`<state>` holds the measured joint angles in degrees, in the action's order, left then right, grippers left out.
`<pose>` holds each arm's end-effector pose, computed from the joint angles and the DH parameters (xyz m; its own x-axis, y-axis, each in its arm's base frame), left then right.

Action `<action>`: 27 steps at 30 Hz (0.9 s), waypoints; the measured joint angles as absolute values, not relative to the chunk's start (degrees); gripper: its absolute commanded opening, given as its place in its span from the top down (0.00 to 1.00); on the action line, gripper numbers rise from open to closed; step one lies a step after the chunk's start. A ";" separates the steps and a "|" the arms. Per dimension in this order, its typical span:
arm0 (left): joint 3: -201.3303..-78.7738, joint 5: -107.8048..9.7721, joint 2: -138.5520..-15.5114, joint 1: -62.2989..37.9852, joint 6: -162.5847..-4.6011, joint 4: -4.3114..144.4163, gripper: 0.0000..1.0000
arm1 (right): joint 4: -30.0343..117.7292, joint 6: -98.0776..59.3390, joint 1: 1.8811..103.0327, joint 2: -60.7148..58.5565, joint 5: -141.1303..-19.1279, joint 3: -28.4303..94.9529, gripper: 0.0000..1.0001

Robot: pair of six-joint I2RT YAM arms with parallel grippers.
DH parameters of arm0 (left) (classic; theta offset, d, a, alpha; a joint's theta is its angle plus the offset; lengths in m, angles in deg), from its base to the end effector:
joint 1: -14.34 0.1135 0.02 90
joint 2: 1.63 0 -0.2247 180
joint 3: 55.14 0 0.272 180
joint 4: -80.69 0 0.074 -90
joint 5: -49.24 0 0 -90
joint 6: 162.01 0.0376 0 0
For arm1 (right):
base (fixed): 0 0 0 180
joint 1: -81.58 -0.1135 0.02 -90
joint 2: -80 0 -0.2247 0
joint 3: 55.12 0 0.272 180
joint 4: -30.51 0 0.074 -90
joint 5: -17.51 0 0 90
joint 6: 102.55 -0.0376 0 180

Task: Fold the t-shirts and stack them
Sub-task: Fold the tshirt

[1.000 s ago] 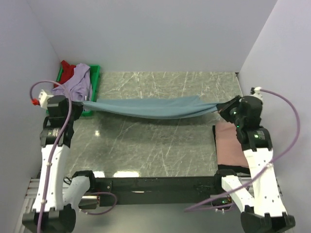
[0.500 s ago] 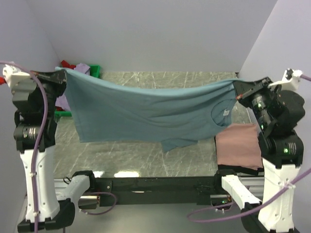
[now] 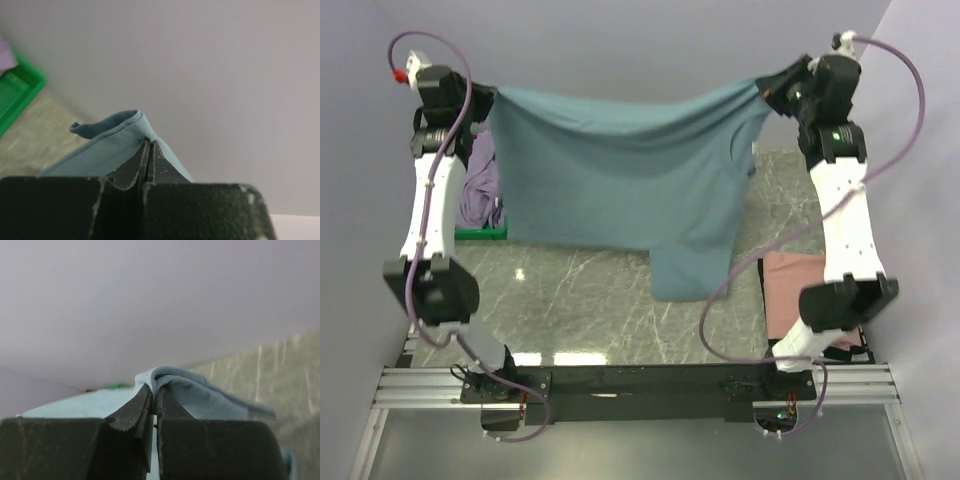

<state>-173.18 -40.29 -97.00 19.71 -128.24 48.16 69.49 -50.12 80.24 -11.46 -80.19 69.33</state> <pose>0.4002 0.0379 0.4229 -0.0103 -0.8359 -0.5488 -0.1982 0.5397 -0.8182 0.3643 0.0136 0.4746 -0.1780 0.6002 -0.7798 -0.0603 0.7843 0.6175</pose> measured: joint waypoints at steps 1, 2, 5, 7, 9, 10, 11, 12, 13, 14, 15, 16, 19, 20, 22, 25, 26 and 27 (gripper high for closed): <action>-177.07 -41.03 -100.67 19.82 -128.48 48.92 1.00 | 68.92 -50.01 80.24 -14.58 -80.15 73.15 1.00; -180.15 -41.62 -103.01 19.95 -128.66 49.08 1.00 | 68.57 -49.83 80.24 -17.12 -80.08 76.45 1.00; -189.46 -43.98 -108.84 20.78 -129.20 49.69 0.99 | 68.25 -49.00 80.24 -20.59 -79.21 83.34 1.00; -192.04 -45.03 -109.52 21.65 -129.86 50.36 0.99 | 67.74 -48.52 80.24 -20.40 -78.55 84.95 1.00; -192.78 -45.75 -109.15 22.46 -130.14 51.63 0.99 | 65.99 -48.02 80.24 -18.63 -77.90 84.69 1.00; -192.74 -46.14 -108.78 22.90 -130.25 52.53 0.99 | 65.08 -47.84 80.24 -17.01 -77.70 83.36 1.00; -191.56 -46.58 -107.99 23.34 -130.34 53.93 0.99 | 63.22 -47.71 80.24 -15.17 -77.57 80.69 1.00; -189.53 -47.06 -106.77 23.71 -130.43 54.85 0.99 | 61.93 -47.62 80.24 -12.35 -77.37 76.82 1.00; -187.36 -47.39 -105.57 23.95 -130.56 55.54 0.99 | 61.19 -47.60 80.24 -10.19 -77.35 73.61 1.00; -183.82 -47.69 -103.82 24.15 -130.84 56.55 0.99 | 60.29 -47.62 80.24 -7.57 -77.29 69.70 1.00; -180.61 -48.04 -102.27 24.23 -131.08 56.90 0.99 | 60.09 -47.71 80.24 -5.54 -77.24 66.46 1.00; -176.96 -48.28 -100.65 24.28 -131.30 57.77 0.99 | 59.85 -47.89 80.24 -4.22 -77.22 63.99 1.00; -164.70 -48.48 -95.86 24.21 -131.45 58.80 0.99 | 57.30 -49.31 80.37 0.23 -77.31 52.63 1.00; -160.37 -48.46 -94.51 24.21 -131.45 59.20 0.99 | 57.36 -50.05 80.44 1.52 -77.48 48.32 1.00; -152.94 -48.24 -92.32 24.23 -131.41 59.13 1.00 | 57.71 -51.10 80.50 2.57 -77.79 42.03 1.00; -142.05 -47.32 -89.39 24.23 -131.30 58.36 1.00 | 58.91 -52.43 80.52 4.58 -78.07 31.95 1.00; -138.32 -46.97 -88.34 24.23 -131.21 58.45 1.00 | 58.96 -52.78 80.55 5.52 -78.14 28.15 1.00; -135.04 -46.78 -87.34 24.23 -131.21 58.21 0.99 | 59.26 -53.09 80.55 6.51 -78.25 24.91 1.00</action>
<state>-135.04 -46.78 -87.34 24.23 -131.21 58.21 59.26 -53.09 80.55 6.51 -78.25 24.91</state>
